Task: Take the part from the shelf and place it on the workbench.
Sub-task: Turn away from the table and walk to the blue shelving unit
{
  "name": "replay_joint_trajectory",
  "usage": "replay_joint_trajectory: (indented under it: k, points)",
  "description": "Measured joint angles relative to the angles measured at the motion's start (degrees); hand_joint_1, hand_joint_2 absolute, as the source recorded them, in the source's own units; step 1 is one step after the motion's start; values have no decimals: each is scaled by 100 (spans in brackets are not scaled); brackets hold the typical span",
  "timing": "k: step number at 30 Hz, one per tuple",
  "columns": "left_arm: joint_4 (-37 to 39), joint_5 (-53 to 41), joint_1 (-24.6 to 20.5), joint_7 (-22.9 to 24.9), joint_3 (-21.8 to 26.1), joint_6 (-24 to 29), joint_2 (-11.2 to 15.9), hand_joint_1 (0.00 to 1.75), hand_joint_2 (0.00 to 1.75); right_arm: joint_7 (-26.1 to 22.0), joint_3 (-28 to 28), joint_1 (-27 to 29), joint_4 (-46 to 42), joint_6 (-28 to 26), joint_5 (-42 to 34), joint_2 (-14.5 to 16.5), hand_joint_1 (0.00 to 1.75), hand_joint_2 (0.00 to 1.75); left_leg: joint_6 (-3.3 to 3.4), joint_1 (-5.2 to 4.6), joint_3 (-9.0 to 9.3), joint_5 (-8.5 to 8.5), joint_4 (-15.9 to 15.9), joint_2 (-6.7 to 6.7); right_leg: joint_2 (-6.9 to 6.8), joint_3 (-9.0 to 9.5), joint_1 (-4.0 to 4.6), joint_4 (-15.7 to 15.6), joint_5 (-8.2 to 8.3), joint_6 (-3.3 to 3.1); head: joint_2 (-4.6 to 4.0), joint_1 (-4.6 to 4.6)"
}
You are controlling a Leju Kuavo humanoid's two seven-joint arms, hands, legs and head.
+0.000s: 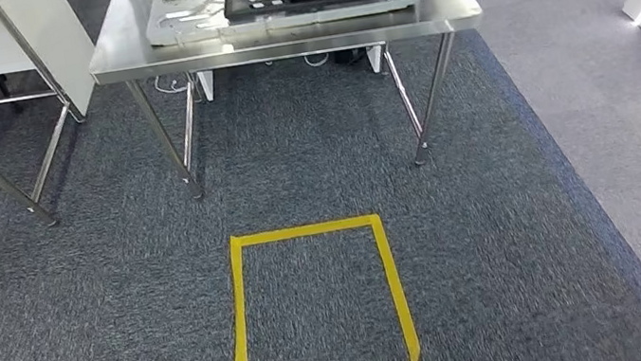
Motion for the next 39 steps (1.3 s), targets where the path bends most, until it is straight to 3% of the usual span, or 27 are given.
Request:
replay_joint_trajectory:
  k: [1,2,4,5,7,8,9,11,12,13,15,17,19,20,22,23,24,27,28,30,31,32,34,36,37,38,39]
  points:
    - [0,-13,-6,-16,-1,-6,10,0,0,-28,-10,-21,25,5,1,-1,0,0,-16,-3,-108,41,53,65,-56,268,-6,-234,144,-8,0,0]
    - [-1,-23,-21,-37,-3,-14,18,0,0,-48,-15,-47,40,11,2,-2,0,0,-38,-10,-193,75,113,116,-168,641,6,-633,170,-31,0,0]
    - [-2,-34,-34,-69,-13,-26,31,0,0,-73,-21,-92,69,21,5,-9,0,0,-95,-23,-306,144,223,212,-378,1263,51,-1472,-9,-99,0,0]
    - [-2,-35,-44,-83,-20,-29,33,0,0,-84,-22,-105,87,24,8,-13,0,0,-129,-23,-332,188,250,270,-419,1398,80,-1716,-94,-138,0,-1]
    - [-2,-35,-55,-120,-37,-31,42,0,0,-116,-28,-111,146,28,15,-17,0,0,-212,-2,-367,256,262,349,-339,1310,87,-1823,-38,-235,0,-2]
    - [-2,-35,-62,-143,-45,-33,47,0,0,-136,-31,-118,174,33,20,-17,0,0,-256,12,-398,178,309,270,-291,1241,81,-1837,35,-293,0,-3]
    - [-2,-35,-59,-163,-54,-36,51,0,0,-155,-37,-125,196,39,29,-19,0,0,-296,23,-450,-4,438,123,-249,1160,70,-1850,116,-345,0,-5]
    - [-2,-34,-33,-186,-72,-40,60,0,0,-187,-47,-136,227,61,56,-21,0,0,-337,38,-595,-602,996,-218,-153,960,78,-1847,274,-413,0,-11]
    - [-2,-32,-14,-190,-81,-40,63,0,0,-203,-50,-135,239,72,72,-23,0,0,-340,41,-654,-844,1345,-301,-89,845,89,-1833,354,-424,0,-14]
    - [-2,-26,1,-190,-89,-40,68,0,0,-219,-51,-132,254,82,86,-25,0,0,-337,42,-665,-962,1622,-335,-18,724,100,-1813,434,-427,0,-15]
    - [-2,-6,11,-186,-96,-41,72,0,0,-259,-51,-123,283,100,108,-26,0,0,-315,42,-458,-804,1664,-361,123,493,109,-1750,575,-413,0,-15]
    - [-2,7,9,-176,-103,-38,73,0,0,-341,-55,-117,304,130,105,-22,0,0,-261,39,99,-514,963,-506,250,296,109,-1670,695,-380,0,-14]
    - [-2,3,13,-160,-123,-31,69,0,0,-464,-69,-104,311,157,69,-13,0,0,-206,30,597,-486,171,-708,363,148,118,-1604,818,-329,0,-13]
    - [-2,0,15,-152,-133,-28,63,0,0,-518,-82,-90,311,164,49,-8,0,0,-186,20,701,-523,-35,-755,412,104,118,-1597,883,-297,0,-13]
    - [-2,-9,6,-142,-154,-20,42,0,0,-577,-119,-42,317,165,24,-8,0,0,-147,16,674,-473,-126,-659,485,59,117,-1623,994,-225,0,-11]
    - [-2,-22,3,-139,-169,-10,29,0,0,-594,-139,-21,321,160,13,-9,0,0,-106,25,636,-411,-143,-586,442,29,114,-1595,944,-195,0,-9]
    - [-2,-41,3,-139,-190,6,16,0,0,-611,-155,-3,325,154,2,-10,0,0,-60,36,584,-342,-160,-508,354,-19,110,-1481,780,-166,0,-5]
    - [-1,-139,32,-191,-278,75,-42,0,0,-670,-197,49,326,179,-20,-14,0,0,6,42,371,-173,-153,-262,79,-252,58,-527,-77,-55,0,3]
    - [-1,-172,43,-226,-310,98,-62,0,0,-679,-214,75,326,203,-22,-16,0,0,-4,42,285,-121,-135,-177,56,-295,33,-184,-206,-11,0,4]
    - [0,-204,50,-313,-368,131,-94,0,0,-675,-244,116,326,246,-15,-28,0,0,-36,44,100,-37,-78,-20,18,-148,-21,32,-66,56,0,5]
    - [-1,-208,48,-371,-390,134,-104,0,0,-668,-257,129,326,266,-9,-38,0,0,-59,46,10,-9,-42,44,-32,86,-45,-175,85,76,-1,4]
    - [-1,-201,39,-436,-405,132,-112,0,0,-665,-269,134,326,278,-2,-47,0,0,-87,45,-58,13,1,102,-139,419,-59,-553,165,83,-1,4]
    - [-2,-177,39,-560,-425,120,-121,0,0,-679,-292,138,322,289,12,-72,0,0,-159,38,-154,46,95,213,-364,1060,-35,-1429,70,33,-1,1]
    - [-1,-159,28,-623,-443,113,-126,0,87,-718,-316,160,317,313,33,-90,0,0,-242,39,-178,92,142,336,-407,1260,21,-1822,-55,-74,0,5]
    - [0,-152,12,-634,-455,112,-127,0,131,-713,-330,196,286,374,59,-94,0,0,-284,49,-169,110,145,380,-350,1228,24,-1837,-29,-142,0,7]
    - [0,-143,-3,-638,-468,112,-128,0,175,-657,-344,254,206,492,100,-92,0,0,-322,67,-183,75,177,313,-305,1205,21,-1859,7,-204,0,10]
    - [0,-133,-8,-637,-484,111,-133,0,175,-526,-365,340,45,668,158,-81,0,0,-353,86,-227,-38,294,172,-262,1185,14,-1880,47,-265,0,8]
